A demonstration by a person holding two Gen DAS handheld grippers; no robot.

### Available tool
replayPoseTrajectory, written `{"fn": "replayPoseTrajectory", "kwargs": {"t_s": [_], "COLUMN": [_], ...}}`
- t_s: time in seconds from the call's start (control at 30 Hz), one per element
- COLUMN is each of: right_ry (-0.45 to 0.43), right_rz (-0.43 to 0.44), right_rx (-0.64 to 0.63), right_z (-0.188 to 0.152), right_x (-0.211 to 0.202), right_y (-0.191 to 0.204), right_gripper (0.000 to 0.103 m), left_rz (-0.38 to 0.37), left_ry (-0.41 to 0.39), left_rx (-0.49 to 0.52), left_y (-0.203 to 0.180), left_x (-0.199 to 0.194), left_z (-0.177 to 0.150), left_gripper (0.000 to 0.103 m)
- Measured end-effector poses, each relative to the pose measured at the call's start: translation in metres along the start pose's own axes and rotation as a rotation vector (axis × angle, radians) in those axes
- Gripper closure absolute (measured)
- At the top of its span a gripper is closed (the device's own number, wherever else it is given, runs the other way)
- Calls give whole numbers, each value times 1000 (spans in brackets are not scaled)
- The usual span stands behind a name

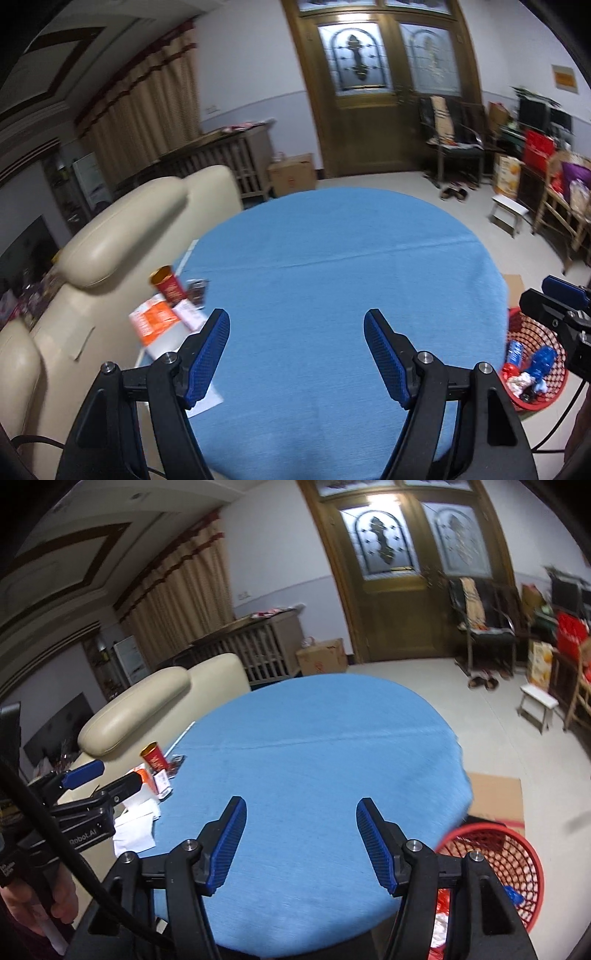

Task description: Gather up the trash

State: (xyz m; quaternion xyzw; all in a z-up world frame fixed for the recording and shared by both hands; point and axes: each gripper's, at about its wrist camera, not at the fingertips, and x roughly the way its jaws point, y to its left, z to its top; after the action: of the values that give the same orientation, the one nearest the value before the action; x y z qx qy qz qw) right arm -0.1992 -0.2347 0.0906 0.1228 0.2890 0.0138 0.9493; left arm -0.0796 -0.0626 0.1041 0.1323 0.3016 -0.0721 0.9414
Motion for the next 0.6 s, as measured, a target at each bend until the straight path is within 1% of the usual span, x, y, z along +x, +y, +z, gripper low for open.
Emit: {"fn": "replayPoseTrajectory", "kwargs": {"t_s": [0.07,0.2,0.33,0.6], "right_ry": [-1,-3,-7,-15], "right_rz": [-7,-36,-50,-44], "right_rx": [-20,-45,-63,-92], "right_z": [0,2,3,4], "right_x": [1,6,7,5], "right_y": [16,44,61,84], "right_gripper": [37,37,37,37], "left_rz": [17,35,53,84], "left_ry": [-11,-28,-48,-68], "left_rx": [-25,-54,-75,-127], "left_y": [16,34,52,85], "left_x": [-6,-13,-21,-31], "left_z": [-3,-9,-15,-28], "left_gripper": [27,27,27,27]}}
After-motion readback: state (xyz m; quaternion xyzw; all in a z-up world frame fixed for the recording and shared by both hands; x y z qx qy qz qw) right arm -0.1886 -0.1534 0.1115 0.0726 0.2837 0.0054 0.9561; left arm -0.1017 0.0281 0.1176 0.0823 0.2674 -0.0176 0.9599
